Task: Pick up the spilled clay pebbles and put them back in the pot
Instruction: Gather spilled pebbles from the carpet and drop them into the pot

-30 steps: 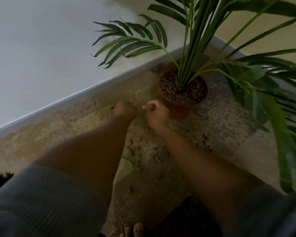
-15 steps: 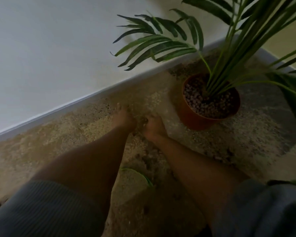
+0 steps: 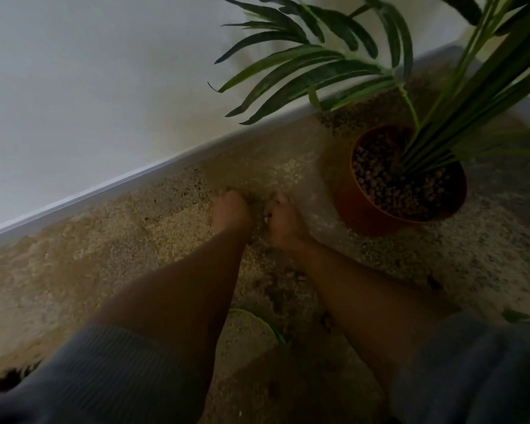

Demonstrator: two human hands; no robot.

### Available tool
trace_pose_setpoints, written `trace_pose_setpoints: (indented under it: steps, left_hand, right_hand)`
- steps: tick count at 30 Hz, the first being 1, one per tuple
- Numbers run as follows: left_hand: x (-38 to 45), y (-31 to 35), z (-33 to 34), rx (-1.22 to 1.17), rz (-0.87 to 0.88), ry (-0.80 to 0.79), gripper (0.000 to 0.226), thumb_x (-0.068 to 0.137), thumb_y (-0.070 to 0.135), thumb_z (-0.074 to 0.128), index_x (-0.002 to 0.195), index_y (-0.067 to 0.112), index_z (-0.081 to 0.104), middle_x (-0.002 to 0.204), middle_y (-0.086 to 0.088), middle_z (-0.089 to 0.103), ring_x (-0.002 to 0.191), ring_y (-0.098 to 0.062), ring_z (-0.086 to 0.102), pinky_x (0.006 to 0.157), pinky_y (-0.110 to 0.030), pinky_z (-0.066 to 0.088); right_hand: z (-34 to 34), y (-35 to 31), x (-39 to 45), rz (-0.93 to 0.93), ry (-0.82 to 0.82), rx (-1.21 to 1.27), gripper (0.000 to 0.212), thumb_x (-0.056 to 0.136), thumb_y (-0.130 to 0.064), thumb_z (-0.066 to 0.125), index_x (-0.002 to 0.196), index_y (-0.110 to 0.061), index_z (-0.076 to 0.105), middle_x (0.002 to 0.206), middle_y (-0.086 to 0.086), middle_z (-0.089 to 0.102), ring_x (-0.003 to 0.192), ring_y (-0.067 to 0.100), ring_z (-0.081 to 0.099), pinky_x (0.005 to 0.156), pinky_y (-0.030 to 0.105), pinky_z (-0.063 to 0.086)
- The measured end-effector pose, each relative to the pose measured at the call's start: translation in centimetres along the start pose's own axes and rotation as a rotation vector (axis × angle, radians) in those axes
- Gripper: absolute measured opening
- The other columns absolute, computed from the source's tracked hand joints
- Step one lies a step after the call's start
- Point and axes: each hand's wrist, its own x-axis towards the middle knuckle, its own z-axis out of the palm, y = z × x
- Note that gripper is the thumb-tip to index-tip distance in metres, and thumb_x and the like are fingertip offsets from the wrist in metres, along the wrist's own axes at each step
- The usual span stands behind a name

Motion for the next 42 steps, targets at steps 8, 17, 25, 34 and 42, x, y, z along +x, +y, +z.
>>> trace_pose_setpoints:
  steps: [8,17,25,34,42]
  left_hand:
    - [-0.7,-1.4,1.2,-0.166,0.002,-0.042,0.019,0.092,0.021,0.057,0.108,0.02,0.069,0.13,-0.01,0.051,0.113,-0.027,0.054,0.091,-0.032,0.042]
    - [-6.1,-4.4,1.4,-0.032,0.274,-0.07,0.017,0.09,0.032,0.061,0.103,0.022,0.067,0.116,-0.003,0.053,0.102,-0.021,0.055,0.083,-0.03,0.043]
    - [-8.1,-3.9,-0.3,-0.03,0.105,-0.276,0.017,0.091,0.017,0.06,0.101,0.022,0.073,0.12,-0.003,0.061,0.109,-0.019,0.059,0.097,-0.034,0.049]
    - [-9.8,1.3,-3.5,-1.047,-0.497,-0.64,0.025,0.099,-0.002,0.038,0.085,0.004,0.057,0.083,-0.008,0.052,0.069,-0.012,0.05,0.052,-0.018,0.05]
    - [-10.5,7.4,-4.6,-1.281,-0.508,-0.614,0.03,0.101,0.012,0.036,0.079,0.009,0.056,0.071,-0.005,0.05,0.06,-0.01,0.047,0.042,-0.015,0.045]
  right_hand:
    - [-0.2,1.4,-1.0,-0.07,-0.076,0.043,0.007,0.088,-0.012,0.059,0.092,-0.007,0.063,0.111,0.011,0.047,0.097,0.025,0.051,0.082,0.033,0.047]
    - [-0.1,2.4,-5.0,-0.189,-0.122,-0.051,0.015,0.095,-0.019,0.052,0.105,-0.009,0.057,0.12,0.01,0.042,0.103,0.027,0.05,0.083,0.035,0.047]
    - [-1.4,1.1,-7.4,-0.103,-0.187,-0.18,0.032,0.098,-0.013,0.045,0.126,-0.008,0.061,0.137,0.014,0.046,0.127,0.03,0.043,0.107,0.033,0.039]
    - [-3.9,1.9,-9.3,0.767,-0.112,1.464,0.019,0.091,0.009,0.054,0.107,0.0,0.061,0.109,0.01,0.055,0.085,0.018,0.058,0.062,0.024,0.055]
    - [-8.4,1.3,-11.2,0.701,-0.04,1.806,0.016,0.089,-0.001,0.037,0.084,-0.009,0.05,0.075,0.005,0.048,0.059,0.01,0.045,0.039,0.014,0.039]
